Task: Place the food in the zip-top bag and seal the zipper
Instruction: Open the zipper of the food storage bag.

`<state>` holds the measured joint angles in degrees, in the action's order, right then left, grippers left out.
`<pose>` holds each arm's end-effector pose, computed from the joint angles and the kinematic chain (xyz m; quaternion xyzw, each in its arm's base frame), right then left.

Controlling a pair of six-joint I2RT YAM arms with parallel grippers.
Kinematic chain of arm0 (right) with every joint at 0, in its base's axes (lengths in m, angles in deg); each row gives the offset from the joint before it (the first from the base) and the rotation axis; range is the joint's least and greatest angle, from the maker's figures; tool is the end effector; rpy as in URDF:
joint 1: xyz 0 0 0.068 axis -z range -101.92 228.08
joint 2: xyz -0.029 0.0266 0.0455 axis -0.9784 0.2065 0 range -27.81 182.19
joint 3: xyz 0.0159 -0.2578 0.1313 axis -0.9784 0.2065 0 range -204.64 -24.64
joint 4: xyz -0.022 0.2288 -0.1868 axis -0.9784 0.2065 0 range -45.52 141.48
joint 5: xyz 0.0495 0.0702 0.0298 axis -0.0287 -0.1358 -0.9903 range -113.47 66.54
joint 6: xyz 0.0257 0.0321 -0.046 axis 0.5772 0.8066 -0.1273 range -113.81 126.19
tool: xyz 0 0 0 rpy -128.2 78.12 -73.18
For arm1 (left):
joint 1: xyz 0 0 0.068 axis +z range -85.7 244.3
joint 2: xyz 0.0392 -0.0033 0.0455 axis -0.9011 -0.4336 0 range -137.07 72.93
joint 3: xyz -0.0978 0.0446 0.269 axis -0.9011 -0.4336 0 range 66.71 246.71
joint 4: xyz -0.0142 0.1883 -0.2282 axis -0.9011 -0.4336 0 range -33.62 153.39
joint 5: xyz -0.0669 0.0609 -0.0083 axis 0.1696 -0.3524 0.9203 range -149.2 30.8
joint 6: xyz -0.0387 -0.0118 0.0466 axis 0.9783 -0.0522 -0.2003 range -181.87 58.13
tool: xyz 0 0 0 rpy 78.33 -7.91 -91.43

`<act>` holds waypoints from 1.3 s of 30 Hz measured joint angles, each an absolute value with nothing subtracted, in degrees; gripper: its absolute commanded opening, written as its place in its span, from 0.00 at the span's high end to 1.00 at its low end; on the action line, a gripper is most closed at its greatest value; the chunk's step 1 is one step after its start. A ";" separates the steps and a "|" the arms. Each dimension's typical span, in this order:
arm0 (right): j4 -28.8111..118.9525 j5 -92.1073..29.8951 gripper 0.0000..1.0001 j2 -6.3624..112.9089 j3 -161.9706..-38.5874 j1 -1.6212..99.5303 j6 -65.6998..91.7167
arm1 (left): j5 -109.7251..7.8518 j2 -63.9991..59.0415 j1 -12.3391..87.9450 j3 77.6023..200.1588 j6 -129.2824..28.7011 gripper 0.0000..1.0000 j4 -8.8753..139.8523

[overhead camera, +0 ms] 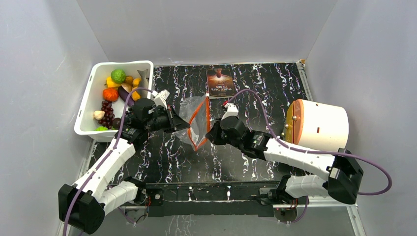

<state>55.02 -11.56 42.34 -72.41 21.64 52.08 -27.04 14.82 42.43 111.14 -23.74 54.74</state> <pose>0.1784 0.2515 0.2615 -0.0311 0.8746 0.3130 0.3689 0.2360 -0.1213 0.3010 0.0398 0.8119 -0.4668 0.3483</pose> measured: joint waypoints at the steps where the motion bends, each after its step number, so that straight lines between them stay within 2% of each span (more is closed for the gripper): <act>1: 55.28 -11.32 0.84 42.34 -72.41 21.66 52.52 | -27.01 14.82 42.43 111.14 -23.68 1.00 54.70; 5: 56.51 -11.13 0.64 42.23 -72.50 21.83 53.79 | -26.66 14.80 42.43 111.14 -23.15 1.00 54.76; 14: 58.52 -9.84 0.55 42.19 -77.88 21.85 56.91 | -25.35 14.71 42.43 110.83 -21.66 1.00 56.73; 30: 59.87 -8.57 0.53 46.93 -85.72 22.64 57.37 | -23.98 13.73 42.43 109.50 -21.36 1.00 57.82; 39: 61.34 -8.44 0.58 50.76 -87.65 23.21 57.44 | -23.58 13.47 42.43 109.02 -21.36 1.00 58.28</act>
